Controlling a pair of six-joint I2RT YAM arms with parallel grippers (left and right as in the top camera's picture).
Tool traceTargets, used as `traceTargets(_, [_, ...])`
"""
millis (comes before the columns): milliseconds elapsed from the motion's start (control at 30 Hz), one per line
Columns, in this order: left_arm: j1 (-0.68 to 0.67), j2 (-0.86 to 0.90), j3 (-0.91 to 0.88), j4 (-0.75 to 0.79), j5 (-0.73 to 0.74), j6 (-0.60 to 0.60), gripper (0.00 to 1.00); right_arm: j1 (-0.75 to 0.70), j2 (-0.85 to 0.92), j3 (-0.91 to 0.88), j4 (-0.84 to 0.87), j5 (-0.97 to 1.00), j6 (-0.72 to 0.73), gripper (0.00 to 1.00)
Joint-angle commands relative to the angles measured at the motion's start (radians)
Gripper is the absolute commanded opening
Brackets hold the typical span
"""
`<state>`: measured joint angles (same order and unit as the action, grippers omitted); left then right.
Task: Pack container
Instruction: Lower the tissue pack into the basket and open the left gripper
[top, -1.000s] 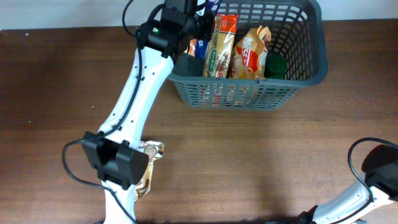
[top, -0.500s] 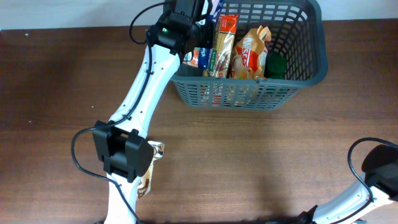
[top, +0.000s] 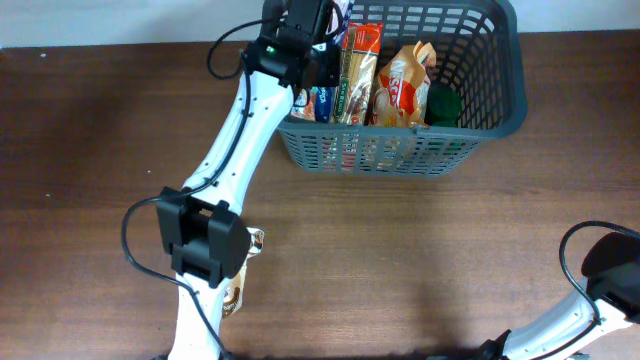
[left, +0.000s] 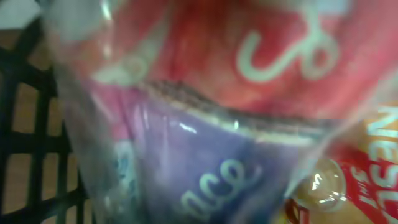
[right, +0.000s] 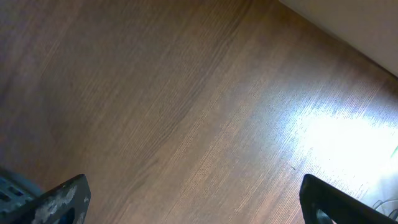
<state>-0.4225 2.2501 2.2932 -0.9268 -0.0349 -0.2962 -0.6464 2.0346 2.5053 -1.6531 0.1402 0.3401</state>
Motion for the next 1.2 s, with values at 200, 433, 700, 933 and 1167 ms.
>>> traceTargets(200, [0.005, 0.054, -0.003, -0.01, -0.015, -0.032, 0.32, -0.003, 0.003, -0.002, 0.0, 0.002, 0.008, 0.99])
traceTargets(433, [0.018, 0.054, -0.003, -0.013, -0.015, -0.032, 0.59, -0.003, 0.003, -0.002, 0.0, 0.002, 0.008, 0.99])
traceTargets(700, [0.042, 0.04, 0.003, -0.055, -0.014, -0.03, 0.6, -0.003, 0.003, -0.002, 0.0, 0.002, 0.008, 0.99])
traceTargets(933, [0.039, -0.126, 0.02, -0.064, -0.044, 0.085, 0.75, -0.003, 0.003, -0.002, 0.0, 0.002, 0.008, 0.99])
traceTargets(1167, [0.055, -0.37, 0.02, -0.095, -0.127, 0.18, 0.99, -0.003, 0.003, -0.002, 0.0, 0.002, 0.008, 0.99])
